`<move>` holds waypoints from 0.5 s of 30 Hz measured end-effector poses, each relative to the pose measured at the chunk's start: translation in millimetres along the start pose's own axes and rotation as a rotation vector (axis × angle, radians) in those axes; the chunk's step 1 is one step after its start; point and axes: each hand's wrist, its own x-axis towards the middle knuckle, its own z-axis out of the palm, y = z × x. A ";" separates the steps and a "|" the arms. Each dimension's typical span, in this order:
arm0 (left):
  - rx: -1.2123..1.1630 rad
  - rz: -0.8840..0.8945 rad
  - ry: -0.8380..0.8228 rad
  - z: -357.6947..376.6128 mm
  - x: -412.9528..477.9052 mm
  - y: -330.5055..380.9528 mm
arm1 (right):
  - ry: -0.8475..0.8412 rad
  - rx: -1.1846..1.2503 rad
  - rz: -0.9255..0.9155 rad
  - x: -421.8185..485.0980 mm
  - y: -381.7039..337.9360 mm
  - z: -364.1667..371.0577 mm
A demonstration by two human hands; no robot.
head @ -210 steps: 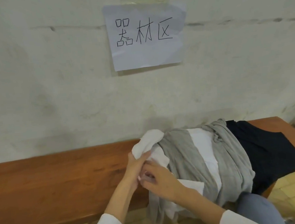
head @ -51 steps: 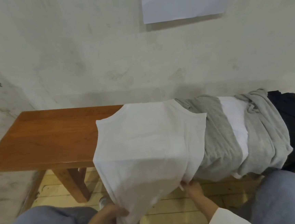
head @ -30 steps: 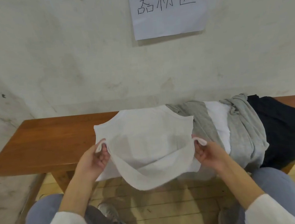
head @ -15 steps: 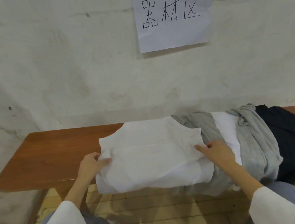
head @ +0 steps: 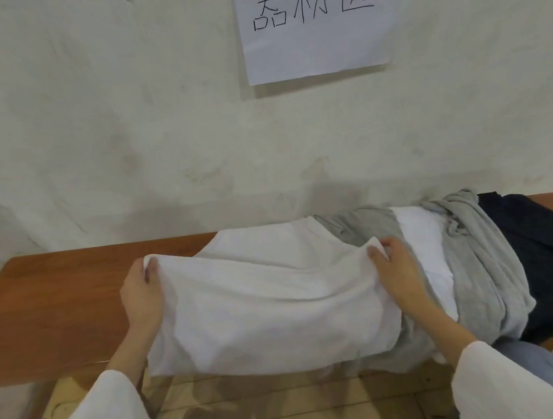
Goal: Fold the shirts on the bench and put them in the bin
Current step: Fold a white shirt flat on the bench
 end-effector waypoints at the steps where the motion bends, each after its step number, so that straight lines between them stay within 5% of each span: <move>1: -0.004 -0.008 0.008 3.0 4.8 -3.0 | 0.030 -0.004 -0.014 2.0 1.6 1.3; 8: -0.030 -0.104 0.029 18.5 18.0 -19.8 | 0.233 -0.021 -0.032 6.8 22.1 9.9; 15: 0.372 -0.067 -0.305 21.3 20.8 -6.1 | -0.125 -0.389 0.018 28.6 13.8 11.5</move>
